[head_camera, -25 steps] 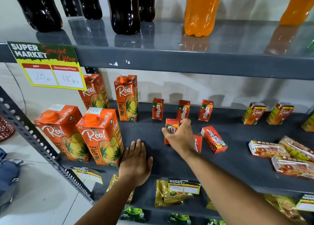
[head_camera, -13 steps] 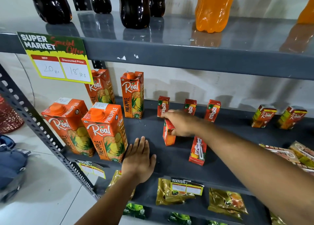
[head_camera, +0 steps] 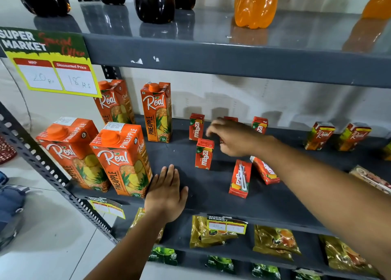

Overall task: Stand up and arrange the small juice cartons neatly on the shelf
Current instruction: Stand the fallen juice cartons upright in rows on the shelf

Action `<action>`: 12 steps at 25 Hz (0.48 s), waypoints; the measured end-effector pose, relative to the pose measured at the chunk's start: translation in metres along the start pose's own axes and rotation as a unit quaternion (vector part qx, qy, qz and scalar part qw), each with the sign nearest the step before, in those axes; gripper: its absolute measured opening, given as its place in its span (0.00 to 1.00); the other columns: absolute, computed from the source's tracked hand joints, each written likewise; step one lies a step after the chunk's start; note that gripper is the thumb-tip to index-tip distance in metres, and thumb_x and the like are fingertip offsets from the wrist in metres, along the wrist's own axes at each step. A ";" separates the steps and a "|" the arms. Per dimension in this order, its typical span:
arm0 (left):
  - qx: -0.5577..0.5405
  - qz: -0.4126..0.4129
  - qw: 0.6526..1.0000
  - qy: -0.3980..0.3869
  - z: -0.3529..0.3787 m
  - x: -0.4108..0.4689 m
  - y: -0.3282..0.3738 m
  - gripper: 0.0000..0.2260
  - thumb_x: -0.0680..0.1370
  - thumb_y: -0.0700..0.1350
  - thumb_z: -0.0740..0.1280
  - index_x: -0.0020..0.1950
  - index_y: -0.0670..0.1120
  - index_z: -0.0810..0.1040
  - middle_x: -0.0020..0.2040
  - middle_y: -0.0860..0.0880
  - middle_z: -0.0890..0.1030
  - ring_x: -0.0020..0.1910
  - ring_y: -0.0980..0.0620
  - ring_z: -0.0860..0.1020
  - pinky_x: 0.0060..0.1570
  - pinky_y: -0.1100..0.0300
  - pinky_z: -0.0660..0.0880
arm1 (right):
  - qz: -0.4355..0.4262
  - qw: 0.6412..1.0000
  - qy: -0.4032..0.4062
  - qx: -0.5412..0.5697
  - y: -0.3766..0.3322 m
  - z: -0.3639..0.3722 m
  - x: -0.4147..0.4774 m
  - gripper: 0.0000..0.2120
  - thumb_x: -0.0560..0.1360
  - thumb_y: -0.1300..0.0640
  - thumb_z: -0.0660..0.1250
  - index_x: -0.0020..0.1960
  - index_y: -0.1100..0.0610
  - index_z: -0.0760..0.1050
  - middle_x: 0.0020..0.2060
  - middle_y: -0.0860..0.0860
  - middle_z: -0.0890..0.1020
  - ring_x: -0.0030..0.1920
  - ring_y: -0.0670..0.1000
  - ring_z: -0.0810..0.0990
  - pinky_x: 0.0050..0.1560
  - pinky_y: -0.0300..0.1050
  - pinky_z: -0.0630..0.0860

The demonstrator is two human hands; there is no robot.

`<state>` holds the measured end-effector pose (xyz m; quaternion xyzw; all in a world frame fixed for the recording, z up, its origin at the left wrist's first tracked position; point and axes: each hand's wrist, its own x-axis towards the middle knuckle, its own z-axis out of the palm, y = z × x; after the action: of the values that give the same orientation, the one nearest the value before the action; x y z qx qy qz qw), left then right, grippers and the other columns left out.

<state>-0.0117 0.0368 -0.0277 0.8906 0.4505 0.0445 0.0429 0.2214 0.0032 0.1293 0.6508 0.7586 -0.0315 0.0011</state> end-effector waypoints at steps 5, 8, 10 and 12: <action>-0.003 0.001 1.000 0.006 0.001 0.000 0.001 0.38 0.72 0.61 0.34 0.76 0.42 0.48 0.79 0.46 0.48 0.77 0.47 0.45 0.74 0.52 0.45 | -0.142 0.958 -0.115 -0.223 0.015 0.055 -0.064 0.27 0.71 0.64 0.69 0.67 0.49 0.69 0.65 0.49 0.74 0.66 0.57 0.71 0.58 0.54 0.73; -0.006 0.002 1.000 0.003 0.001 0.000 0.001 0.37 0.72 0.62 0.34 0.76 0.42 0.48 0.79 0.46 0.48 0.77 0.47 0.45 0.74 0.52 0.45 | -0.146 0.963 -0.064 -0.219 0.021 0.076 -0.064 0.20 0.68 0.61 0.71 0.58 0.48 0.75 0.54 0.47 0.82 0.57 0.55 0.78 0.51 0.52 0.75; -0.011 -0.001 1.000 0.005 0.001 0.000 0.002 0.37 0.72 0.62 0.35 0.76 0.42 0.48 0.79 0.46 0.49 0.77 0.47 0.46 0.74 0.52 0.45 | -0.057 0.985 0.040 -0.157 0.021 0.074 -0.061 0.15 0.66 0.57 0.69 0.51 0.47 0.75 0.46 0.45 0.82 0.50 0.52 0.80 0.49 0.50 0.73; -0.009 0.000 1.000 0.006 0.001 0.000 0.001 0.37 0.72 0.62 0.35 0.76 0.43 0.48 0.79 0.46 0.49 0.77 0.48 0.46 0.74 0.52 0.45 | 0.149 0.973 0.176 0.004 0.013 0.071 -0.057 0.14 0.68 0.49 0.68 0.51 0.49 0.73 0.45 0.46 0.80 0.46 0.52 0.80 0.48 0.49 0.74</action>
<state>-0.0105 0.0363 -0.0282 0.8900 0.4502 0.0540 0.0481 0.2405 -0.0546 0.0599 0.7520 0.6410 0.0813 -0.1305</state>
